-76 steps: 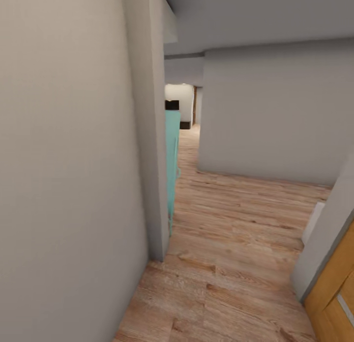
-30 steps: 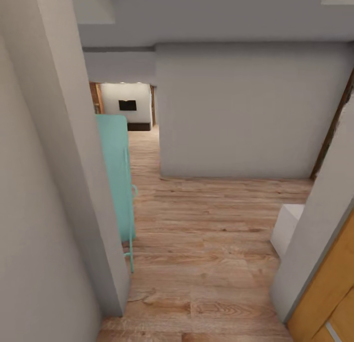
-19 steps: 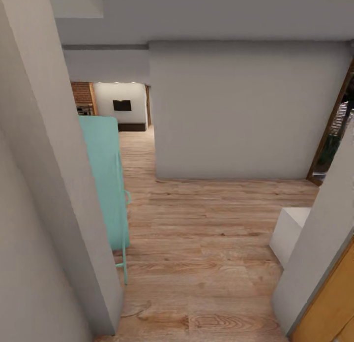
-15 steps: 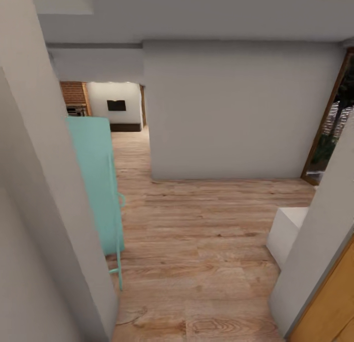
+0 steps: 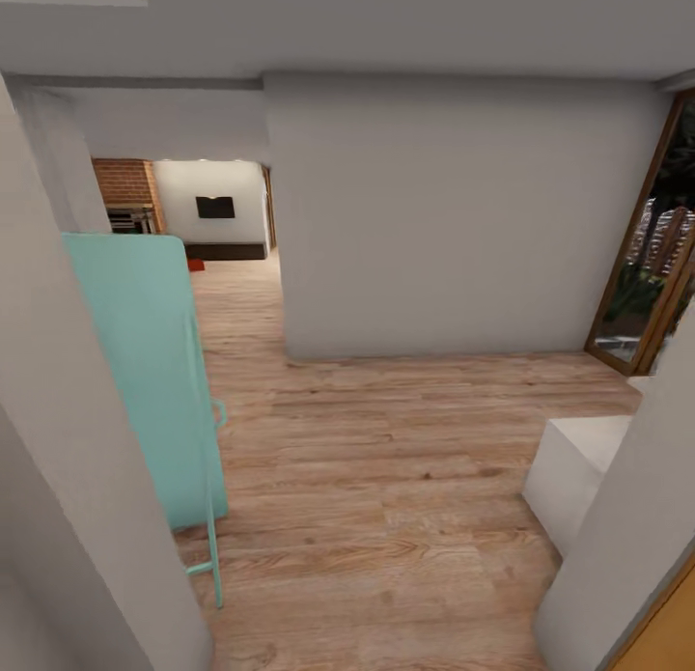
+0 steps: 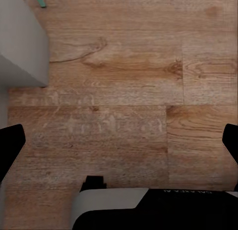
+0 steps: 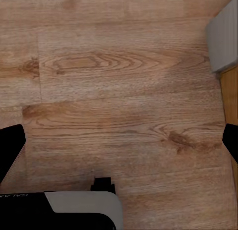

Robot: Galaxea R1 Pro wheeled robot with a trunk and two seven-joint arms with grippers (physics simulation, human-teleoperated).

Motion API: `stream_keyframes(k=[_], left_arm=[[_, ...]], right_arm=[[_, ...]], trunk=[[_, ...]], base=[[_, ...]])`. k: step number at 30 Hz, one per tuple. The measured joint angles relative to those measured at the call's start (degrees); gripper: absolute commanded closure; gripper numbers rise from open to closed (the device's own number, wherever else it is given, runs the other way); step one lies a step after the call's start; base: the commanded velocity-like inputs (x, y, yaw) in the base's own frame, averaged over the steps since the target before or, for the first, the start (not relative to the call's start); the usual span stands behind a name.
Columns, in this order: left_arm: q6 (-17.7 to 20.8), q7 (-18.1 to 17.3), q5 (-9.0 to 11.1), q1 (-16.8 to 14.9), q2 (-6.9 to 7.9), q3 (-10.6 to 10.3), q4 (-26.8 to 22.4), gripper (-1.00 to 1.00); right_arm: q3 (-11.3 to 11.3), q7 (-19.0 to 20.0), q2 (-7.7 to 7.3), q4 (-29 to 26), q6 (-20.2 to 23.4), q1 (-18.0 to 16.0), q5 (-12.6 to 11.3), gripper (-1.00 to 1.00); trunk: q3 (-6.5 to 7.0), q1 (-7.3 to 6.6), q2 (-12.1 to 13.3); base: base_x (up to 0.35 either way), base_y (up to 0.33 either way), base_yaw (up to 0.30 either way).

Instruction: Move the two storage containers from the living room to the garage. In the garage, place one container on the floor and stack the other container on top of it (either order is fine).

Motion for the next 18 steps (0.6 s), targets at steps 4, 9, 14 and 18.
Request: stream_keyframes(k=[4, 9, 14, 18], left_arm=[[0.0, 0.5, 0.0, 0.0, 0.01, 0.0, 0.0, -1.00], [0.0, 1.0, 0.0, 0.0, 0.01, 0.0, 0.0, -1.00], [0.0, 1.2, 0.0, 0.0, 0.00, 0.0, 0.0, -1.00], [0.0, 1.2, 0.0, 0.0, -0.01, 0.0, 0.0, -1.00]], right_arm=[[0.0, 0.0, 0.02, 0.0, 0.0, 0.0, 0.0, -1.00], [0.0, 0.0, 0.03, 0.0, 0.0, 0.0, 0.0, -1.00], [0.0, 0.0, 0.00, 0.0, 0.0, 0.0, 0.0, -1.00], [0.0, 0.0, 0.01, 0.0, 0.0, 0.0, 0.0, -1.00]], trunk=[[0.00, 0.00, 0.0], [0.00, 0.00, 0.0], [0.00, 0.00, 0.0], [0.00, 0.00, 0.0]], base=[[0.329, 0.000, 0.000], [0.329, 0.000, 0.000], [0.329, 0.000, -0.001], [0.329, 0.000, -0.142]])
